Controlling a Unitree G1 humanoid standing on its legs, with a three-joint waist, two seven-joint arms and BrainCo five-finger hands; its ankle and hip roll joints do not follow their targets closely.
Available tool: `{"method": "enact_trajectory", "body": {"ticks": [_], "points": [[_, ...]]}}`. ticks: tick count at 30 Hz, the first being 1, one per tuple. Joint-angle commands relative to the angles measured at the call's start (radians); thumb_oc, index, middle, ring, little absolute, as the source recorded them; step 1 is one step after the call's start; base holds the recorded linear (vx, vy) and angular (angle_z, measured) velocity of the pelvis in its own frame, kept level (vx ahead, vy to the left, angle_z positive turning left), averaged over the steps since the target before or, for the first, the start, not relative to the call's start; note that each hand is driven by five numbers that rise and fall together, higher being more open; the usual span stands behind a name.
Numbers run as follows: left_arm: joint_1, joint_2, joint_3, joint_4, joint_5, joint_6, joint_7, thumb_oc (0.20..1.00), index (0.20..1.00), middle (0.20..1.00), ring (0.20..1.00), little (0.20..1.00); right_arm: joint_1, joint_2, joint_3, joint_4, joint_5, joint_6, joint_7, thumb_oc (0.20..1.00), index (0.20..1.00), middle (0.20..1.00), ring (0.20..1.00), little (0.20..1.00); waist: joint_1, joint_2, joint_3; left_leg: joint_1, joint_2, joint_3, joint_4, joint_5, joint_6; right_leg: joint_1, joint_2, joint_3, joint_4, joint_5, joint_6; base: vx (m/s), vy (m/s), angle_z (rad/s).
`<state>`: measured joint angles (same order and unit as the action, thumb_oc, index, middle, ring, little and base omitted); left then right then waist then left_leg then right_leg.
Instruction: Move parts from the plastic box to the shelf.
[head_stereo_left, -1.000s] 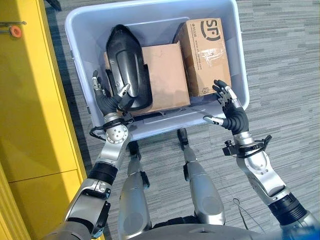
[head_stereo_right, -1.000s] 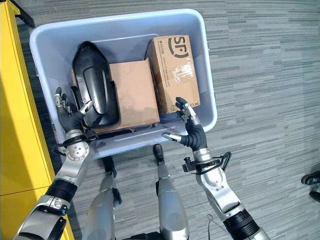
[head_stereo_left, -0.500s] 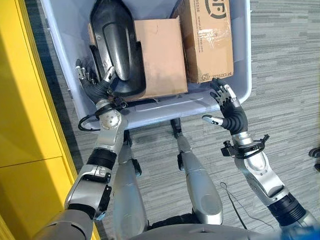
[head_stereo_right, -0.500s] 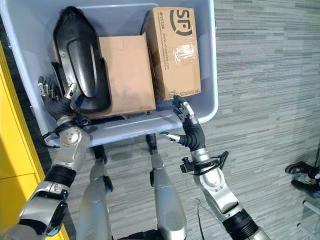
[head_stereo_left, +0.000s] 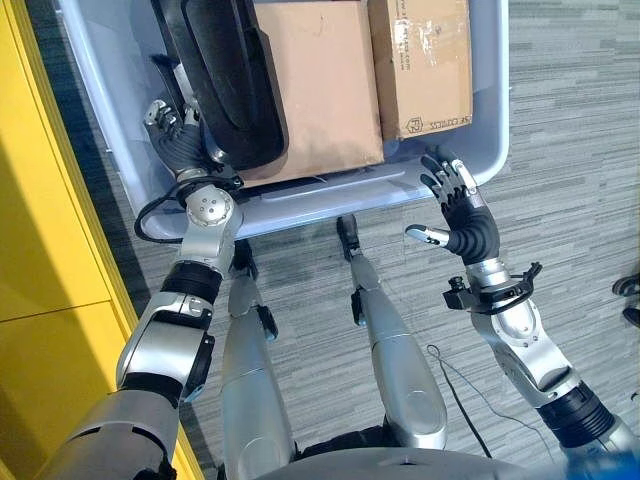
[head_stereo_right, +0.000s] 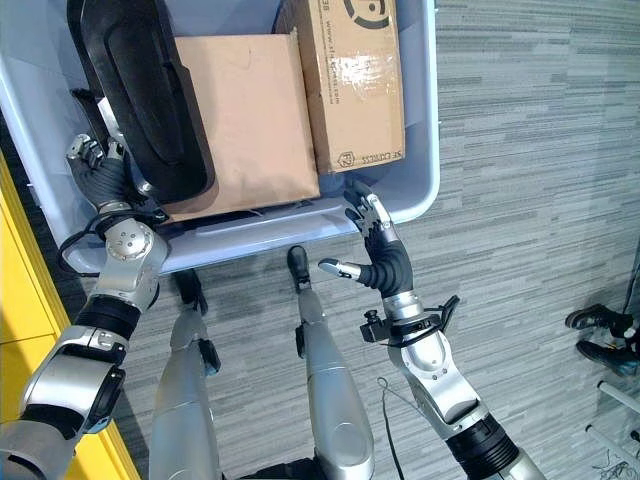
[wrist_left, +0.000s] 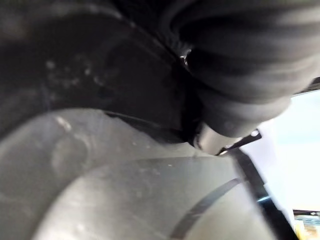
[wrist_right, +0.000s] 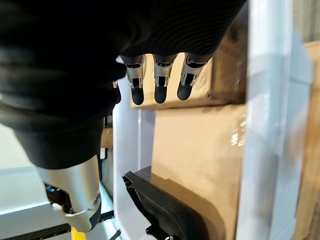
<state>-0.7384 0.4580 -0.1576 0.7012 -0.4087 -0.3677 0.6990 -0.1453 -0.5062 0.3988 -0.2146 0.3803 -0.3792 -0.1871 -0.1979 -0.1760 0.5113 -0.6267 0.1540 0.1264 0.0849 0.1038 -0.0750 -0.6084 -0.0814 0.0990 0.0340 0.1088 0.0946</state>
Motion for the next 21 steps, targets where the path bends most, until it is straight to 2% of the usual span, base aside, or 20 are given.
{"method": "enact_trajectory", "body": {"ticks": [1,6,7,10,17,21], "points": [[0.045,-0.016,-0.013,0.066,0.072,0.012,-0.083,0.2,0.2,0.2,0.2,0.2,0.021,-0.043,-0.058,-0.025,0.03,-0.047,0.015,1.0,1.0,1.0,1.0,1.0,0.003,0.003,-0.053,0.078,0.058,-0.048,0.057,-0.054,-0.056,0.032,-0.07,-0.018,0.087,0.003,0.073,0.03,0.03,-0.03],[0.168,-0.042,-0.006,-0.024,0.099,0.01,-0.118,0.2,0.2,0.2,0.2,0.2,0.025,-0.029,-0.065,-0.008,0.024,-0.032,0.021,1.0,1.0,1.0,1.0,1.0,0.035,0.04,-0.085,0.216,0.049,-0.028,-0.033,-0.032,-0.056,0.146,-0.101,-0.021,0.036,0.014,0.075,0.07,0.051,-0.04],[0.208,-0.052,0.006,-0.045,0.09,0.007,-0.134,0.2,0.2,0.2,0.2,0.2,0.028,-0.023,-0.071,0.002,0.023,-0.026,0.024,1.0,1.0,1.0,1.0,1.0,0.045,0.057,-0.106,0.266,0.043,-0.024,-0.065,-0.027,-0.056,0.187,-0.111,-0.022,0.021,0.013,0.077,0.11,0.04,0.08],[0.259,-0.056,0.018,-0.064,0.089,0.004,-0.152,0.2,0.2,0.2,0.2,0.2,0.036,-0.016,-0.077,0.015,0.026,-0.017,0.033,1.0,1.0,1.0,1.0,1.0,0.056,0.076,-0.138,0.325,0.041,-0.018,-0.099,-0.019,-0.056,0.237,-0.125,-0.027,-0.003,0.016,0.08,0.12,0.035,0.07],[0.424,-0.019,0.068,-0.221,0.133,-0.012,-0.216,0.2,0.2,0.2,0.2,0.2,0.065,-0.003,-0.107,0.029,0.044,0.006,0.076,1.0,1.0,1.0,1.0,1.0,0.085,0.132,-0.224,0.459,0.029,-0.013,-0.15,-0.024,-0.054,0.353,-0.142,-0.041,-0.032,-0.003,0.083,0.13,0.026,0.08],[0.539,0.003,0.13,-0.361,0.152,-0.025,-0.27,0.2,0.2,0.2,0.2,0.2,0.092,0.0,-0.142,0.033,0.057,0.022,0.11,1.0,1.0,1.0,1.0,1.0,0.096,0.159,-0.278,0.521,0.028,-0.015,-0.156,-0.038,-0.051,0.415,-0.149,-0.047,-0.036,-0.025,0.083,0.11,-0.002,-0.01]]}}
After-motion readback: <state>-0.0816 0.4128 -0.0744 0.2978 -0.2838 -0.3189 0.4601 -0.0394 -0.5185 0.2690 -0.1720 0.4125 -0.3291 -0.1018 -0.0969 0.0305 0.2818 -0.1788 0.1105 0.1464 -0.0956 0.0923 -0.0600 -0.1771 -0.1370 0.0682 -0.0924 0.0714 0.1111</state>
